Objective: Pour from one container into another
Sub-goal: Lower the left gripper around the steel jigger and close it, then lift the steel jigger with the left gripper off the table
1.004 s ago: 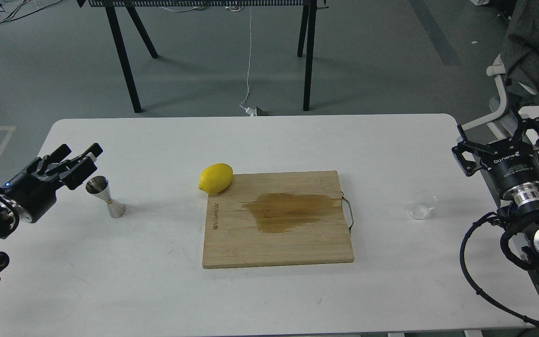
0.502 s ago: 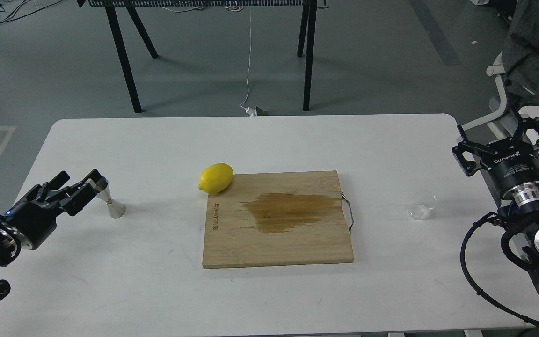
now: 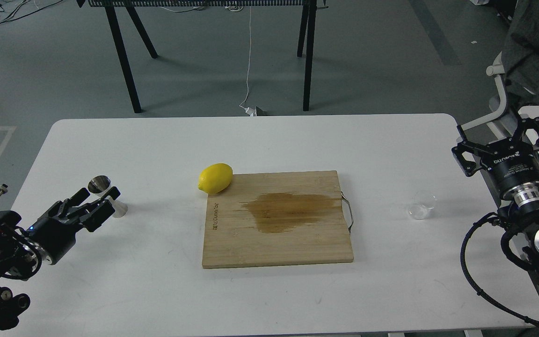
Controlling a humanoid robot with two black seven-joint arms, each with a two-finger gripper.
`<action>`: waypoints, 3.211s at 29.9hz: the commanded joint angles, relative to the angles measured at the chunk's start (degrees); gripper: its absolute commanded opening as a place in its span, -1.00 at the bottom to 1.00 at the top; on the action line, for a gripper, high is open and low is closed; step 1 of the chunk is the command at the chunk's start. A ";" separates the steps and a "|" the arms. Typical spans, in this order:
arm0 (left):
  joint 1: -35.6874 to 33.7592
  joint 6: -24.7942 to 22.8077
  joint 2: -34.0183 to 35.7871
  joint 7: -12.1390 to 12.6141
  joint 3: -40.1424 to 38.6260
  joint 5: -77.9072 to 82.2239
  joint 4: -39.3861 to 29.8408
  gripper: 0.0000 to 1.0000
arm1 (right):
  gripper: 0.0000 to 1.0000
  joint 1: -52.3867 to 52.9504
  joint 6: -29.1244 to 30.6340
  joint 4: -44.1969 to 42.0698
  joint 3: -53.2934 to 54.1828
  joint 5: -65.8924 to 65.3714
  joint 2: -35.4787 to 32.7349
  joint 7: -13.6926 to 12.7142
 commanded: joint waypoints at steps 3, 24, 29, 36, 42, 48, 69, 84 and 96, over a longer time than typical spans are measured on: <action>-0.07 -0.01 -0.24 0.00 0.19 0.00 0.92 0.99 | 0.98 -0.26 0.00 0.08 -0.06 0.09 0.00 0.00; -1.83 -0.53 -5.24 0.00 0.28 0.00 8.91 0.98 | 0.98 -0.52 0.00 0.26 0.29 0.09 -0.18 0.00; -4.11 -0.62 -7.18 0.00 2.30 -0.09 11.37 0.98 | 0.98 -0.52 0.00 0.26 0.29 0.09 -0.18 0.00; -5.52 -0.62 -8.15 0.00 3.62 -0.09 11.90 0.98 | 0.98 -0.61 0.00 0.26 0.38 0.09 -0.35 0.00; -6.75 -0.80 -9.82 0.00 4.76 -0.09 13.30 0.98 | 0.98 -0.61 0.00 0.26 0.29 0.09 -0.70 0.00; -7.54 -0.80 -11.14 0.00 5.20 -0.18 14.54 0.98 | 0.98 -0.61 0.00 0.26 0.29 0.09 -0.79 0.00; -11.76 -0.97 -15.53 0.00 7.14 -0.44 20.60 0.97 | 0.98 -1.14 0.00 0.43 0.38 0.09 -0.79 0.00; -11.76 -2.64 -15.79 0.00 8.10 -0.53 22.71 0.67 | 0.98 -1.23 0.00 0.43 0.38 0.09 -1.23 0.00; -12.90 -2.64 -18.34 0.00 8.81 -0.53 26.84 0.35 | 0.98 -1.23 0.00 0.43 0.38 0.09 -1.23 0.00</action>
